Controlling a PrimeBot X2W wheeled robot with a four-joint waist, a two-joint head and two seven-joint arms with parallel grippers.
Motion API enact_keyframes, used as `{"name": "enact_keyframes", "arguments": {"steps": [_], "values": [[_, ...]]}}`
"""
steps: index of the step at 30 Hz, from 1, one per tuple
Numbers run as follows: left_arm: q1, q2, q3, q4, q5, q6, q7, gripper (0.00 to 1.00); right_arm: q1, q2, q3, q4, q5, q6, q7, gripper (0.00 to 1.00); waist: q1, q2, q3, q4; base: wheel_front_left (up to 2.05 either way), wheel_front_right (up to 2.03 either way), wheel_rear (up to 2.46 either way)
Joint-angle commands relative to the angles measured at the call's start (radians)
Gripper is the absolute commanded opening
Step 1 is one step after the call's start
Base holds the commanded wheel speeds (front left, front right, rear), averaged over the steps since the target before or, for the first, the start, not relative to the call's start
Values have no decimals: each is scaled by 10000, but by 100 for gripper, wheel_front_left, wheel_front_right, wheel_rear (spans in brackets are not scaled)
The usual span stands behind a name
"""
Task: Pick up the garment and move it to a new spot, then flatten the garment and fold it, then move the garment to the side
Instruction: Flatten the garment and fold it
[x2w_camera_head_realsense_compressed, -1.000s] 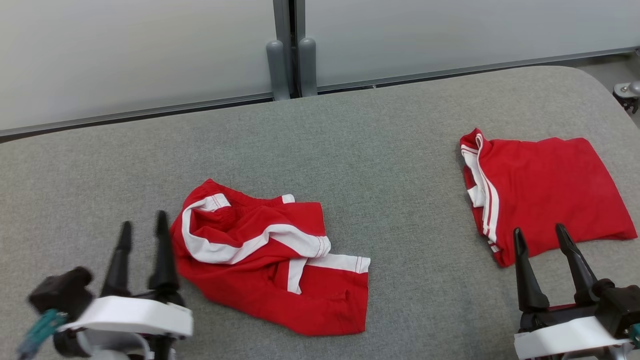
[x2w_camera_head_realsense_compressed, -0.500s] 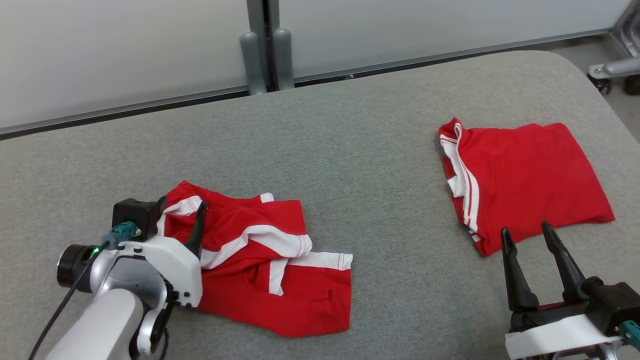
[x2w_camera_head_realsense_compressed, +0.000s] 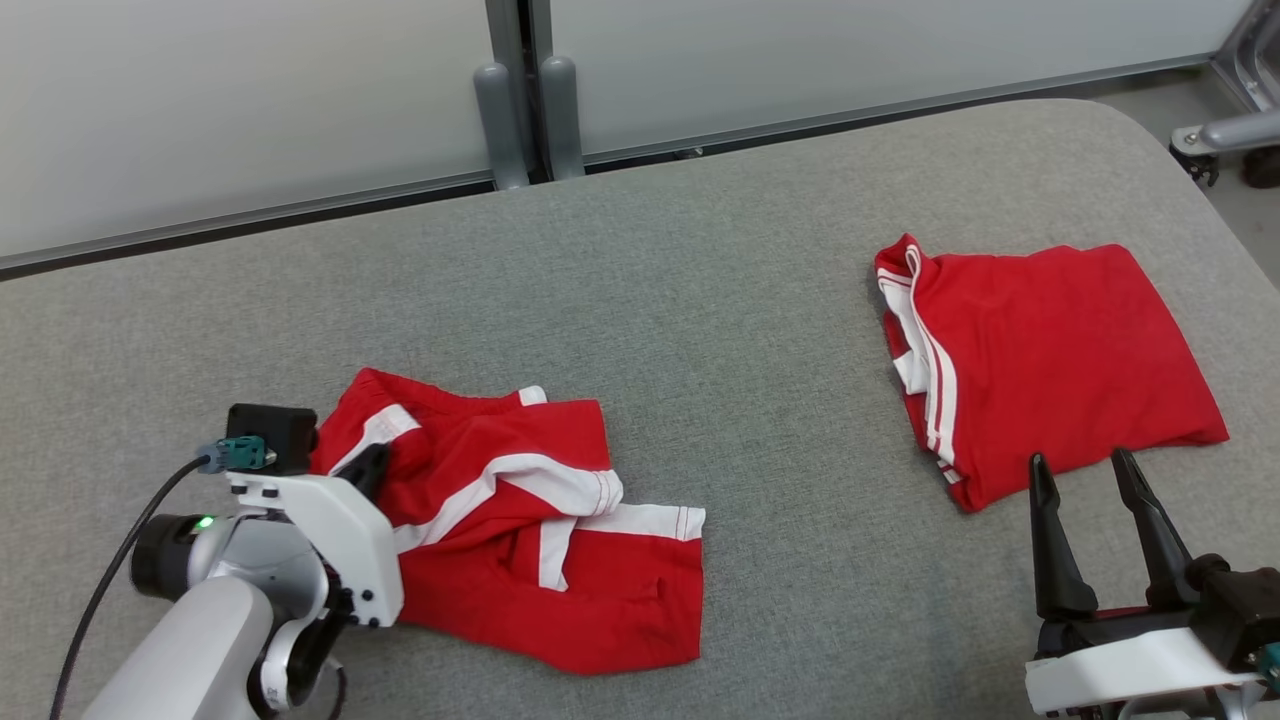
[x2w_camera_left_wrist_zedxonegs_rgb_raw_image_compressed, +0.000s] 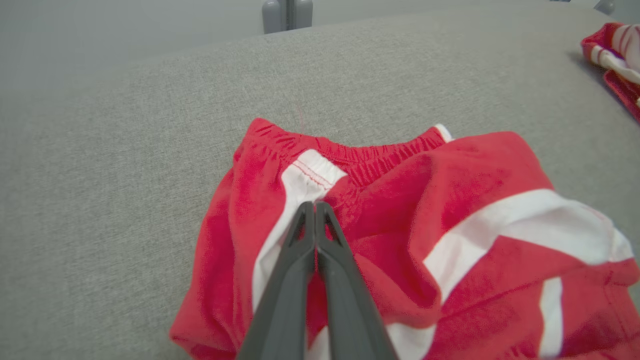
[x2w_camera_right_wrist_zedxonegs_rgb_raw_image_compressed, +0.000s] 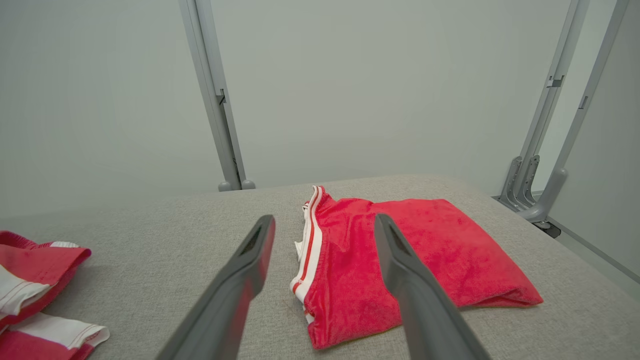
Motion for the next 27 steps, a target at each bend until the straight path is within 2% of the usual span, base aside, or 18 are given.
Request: {"name": "enact_keyframes", "arguments": {"steps": [1,7,13,16,23,27], "values": [[118,-144,157,-118,-260,-56,-98,0,1,-43,-22,-6,10,-1,-47,100,0,0,-31,71,0,0,0],[291,-664,656,-1155,-864,56,-788,0,44,-45,-68,43,-20,-1,-47,100,0,0,-201,316,0,0,0],[391,-802,831,-2390,-813,284,-1207,0,108,-45,-75,28,-48,-1,-47,100,0,0,-338,404,0,0,0],[464,-1045,1001,-3189,-1030,384,-1476,0,129,-46,-87,8,-37,-1,-47,100,0,0,-376,410,0,0,0],[907,-2155,1302,-5178,-1942,617,-2057,0,174,-43,-41,-6,12,-1,-47,100,0,0,-430,326,0,0,0],[1374,-2554,1018,-6387,-2246,628,-2103,0,207,-45,-87,-6,15,-1,-47,100,0,0,-384,325,0,0,0]]}}
